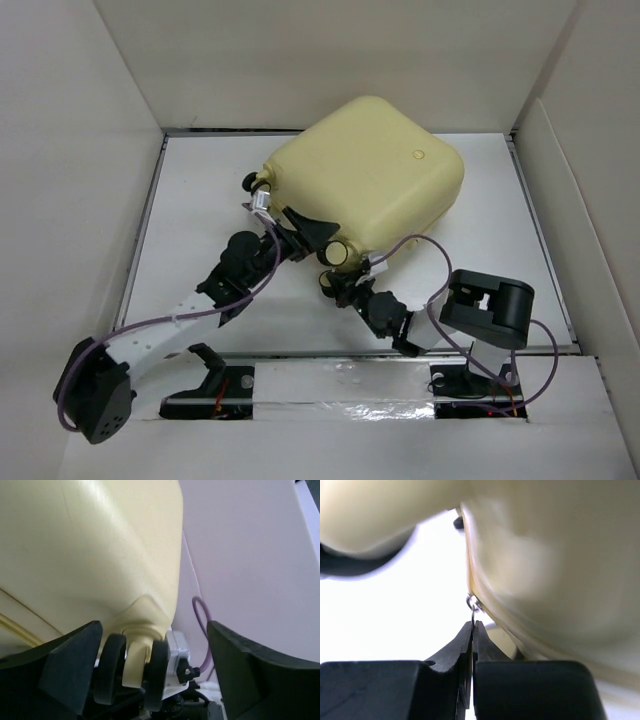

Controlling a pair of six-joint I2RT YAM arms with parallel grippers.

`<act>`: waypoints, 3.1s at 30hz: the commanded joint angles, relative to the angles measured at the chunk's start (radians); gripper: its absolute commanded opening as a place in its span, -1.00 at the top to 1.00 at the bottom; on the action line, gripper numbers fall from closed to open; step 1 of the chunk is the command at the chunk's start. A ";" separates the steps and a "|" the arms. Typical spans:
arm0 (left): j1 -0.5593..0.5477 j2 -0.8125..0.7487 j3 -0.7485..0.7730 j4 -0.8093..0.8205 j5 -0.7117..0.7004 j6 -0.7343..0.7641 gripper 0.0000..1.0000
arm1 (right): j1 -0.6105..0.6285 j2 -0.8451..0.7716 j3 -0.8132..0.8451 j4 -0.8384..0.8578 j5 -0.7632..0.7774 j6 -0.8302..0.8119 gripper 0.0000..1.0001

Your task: Pack the luggage

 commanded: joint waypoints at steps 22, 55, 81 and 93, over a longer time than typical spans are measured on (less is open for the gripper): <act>0.614 0.083 0.480 -0.683 0.040 0.656 -0.52 | -0.052 -0.169 -0.150 0.300 -0.409 0.164 1.00; 0.434 0.153 0.598 -0.699 -0.202 1.128 -0.89 | -0.167 -0.037 -0.164 0.464 -0.627 0.224 1.00; 0.463 0.481 0.779 -0.823 -0.009 1.172 -0.52 | -0.196 -0.057 -0.193 0.470 -0.633 0.221 1.00; 0.463 0.454 0.705 -0.751 0.045 1.054 1.00 | -0.382 -0.187 -0.244 0.396 -0.774 0.279 1.00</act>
